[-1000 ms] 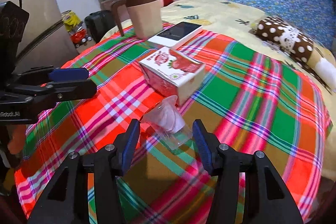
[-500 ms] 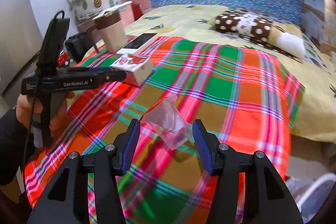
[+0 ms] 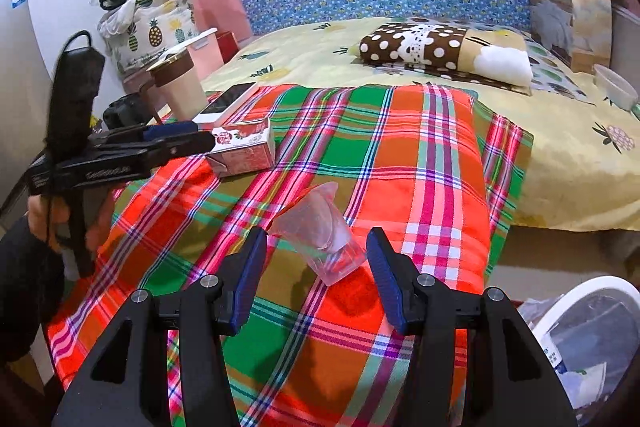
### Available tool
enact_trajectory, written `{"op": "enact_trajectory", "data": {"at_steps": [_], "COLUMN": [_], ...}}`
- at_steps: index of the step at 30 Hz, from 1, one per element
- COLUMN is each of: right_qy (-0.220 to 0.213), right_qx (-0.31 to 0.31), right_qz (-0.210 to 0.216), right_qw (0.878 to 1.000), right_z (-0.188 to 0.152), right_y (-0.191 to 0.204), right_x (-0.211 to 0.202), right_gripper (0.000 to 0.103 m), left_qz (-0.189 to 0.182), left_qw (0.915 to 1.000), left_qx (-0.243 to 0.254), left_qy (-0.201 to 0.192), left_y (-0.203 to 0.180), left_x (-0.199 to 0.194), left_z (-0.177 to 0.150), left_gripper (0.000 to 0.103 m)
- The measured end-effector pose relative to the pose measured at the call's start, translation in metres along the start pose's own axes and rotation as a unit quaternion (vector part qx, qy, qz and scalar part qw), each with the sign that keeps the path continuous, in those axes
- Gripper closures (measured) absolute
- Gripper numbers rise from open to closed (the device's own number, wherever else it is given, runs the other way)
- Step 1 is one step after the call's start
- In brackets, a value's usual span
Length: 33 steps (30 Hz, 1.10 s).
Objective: Collect trash
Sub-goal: 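Grasp the strawberry milk carton with the left tool while the right tool holds the cup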
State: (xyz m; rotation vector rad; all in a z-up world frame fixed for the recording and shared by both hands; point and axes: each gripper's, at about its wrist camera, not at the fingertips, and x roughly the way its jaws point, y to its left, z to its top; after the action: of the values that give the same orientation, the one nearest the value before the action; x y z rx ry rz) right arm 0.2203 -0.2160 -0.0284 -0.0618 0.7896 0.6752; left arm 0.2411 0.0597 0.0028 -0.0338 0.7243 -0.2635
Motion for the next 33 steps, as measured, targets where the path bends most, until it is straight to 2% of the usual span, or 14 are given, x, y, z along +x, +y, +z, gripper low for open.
{"op": "enact_trajectory", "data": {"at_steps": [2, 5, 8, 10, 16, 19, 24, 26, 27, 33], "right_qy": [0.0, 0.002, 0.004, 0.004, 0.004, 0.003, 0.003, 0.001, 0.0, -0.014], "right_qx": [0.002, 0.003, 0.003, 0.003, 0.0, 0.001, 0.007, 0.009, 0.01, 0.015], "right_qz": [-0.001, -0.003, -0.006, -0.006, -0.006, -0.008, -0.012, -0.013, -0.014, -0.025], "right_qw": [1.0, 1.0, 1.0, 1.0, 1.0, 1.0, 1.0, 1.0, 1.0, 0.999], "right_z": [-0.001, -0.003, -0.004, -0.004, -0.006, -0.007, -0.008, -0.009, -0.009, -0.013], "right_y": [-0.001, -0.005, -0.006, -0.007, -0.006, -0.008, -0.011, -0.011, -0.011, -0.005], "right_x": [0.001, 0.0, 0.0, 0.0, -0.004, -0.007, -0.008, -0.01, -0.011, -0.024], "right_gripper": [0.049, 0.049, 0.049, 0.049, 0.049, 0.049, 0.049, 0.049, 0.049, 0.049], "left_qz": [0.008, -0.011, -0.022, -0.013, 0.001, -0.014, -0.007, -0.01, -0.012, 0.017], "left_qw": [0.9999, 0.9994, 0.9972, 0.996, 0.9948, 0.9952, 0.9917, 0.9928, 0.9935, 0.9957], "left_qx": [0.009, 0.032, 0.068, 0.084, 0.1, 0.092, 0.118, 0.107, 0.1, 0.071], "left_qy": [0.0, 0.009, 0.023, 0.027, 0.021, 0.032, 0.051, 0.052, 0.052, 0.057], "left_y": [0.008, 0.014, 0.014, 0.014, 0.016, 0.021, 0.008, 0.005, 0.004, -0.012], "left_x": [0.006, 0.017, 0.03, 0.038, 0.043, 0.051, 0.064, 0.065, 0.065, 0.053], "left_z": [0.003, 0.006, 0.004, 0.002, 0.006, 0.009, 0.002, 0.001, 0.001, -0.004], "left_gripper": [0.038, 0.032, 0.031, 0.03, 0.027, 0.026, 0.027, 0.032, 0.04, 0.043]}}
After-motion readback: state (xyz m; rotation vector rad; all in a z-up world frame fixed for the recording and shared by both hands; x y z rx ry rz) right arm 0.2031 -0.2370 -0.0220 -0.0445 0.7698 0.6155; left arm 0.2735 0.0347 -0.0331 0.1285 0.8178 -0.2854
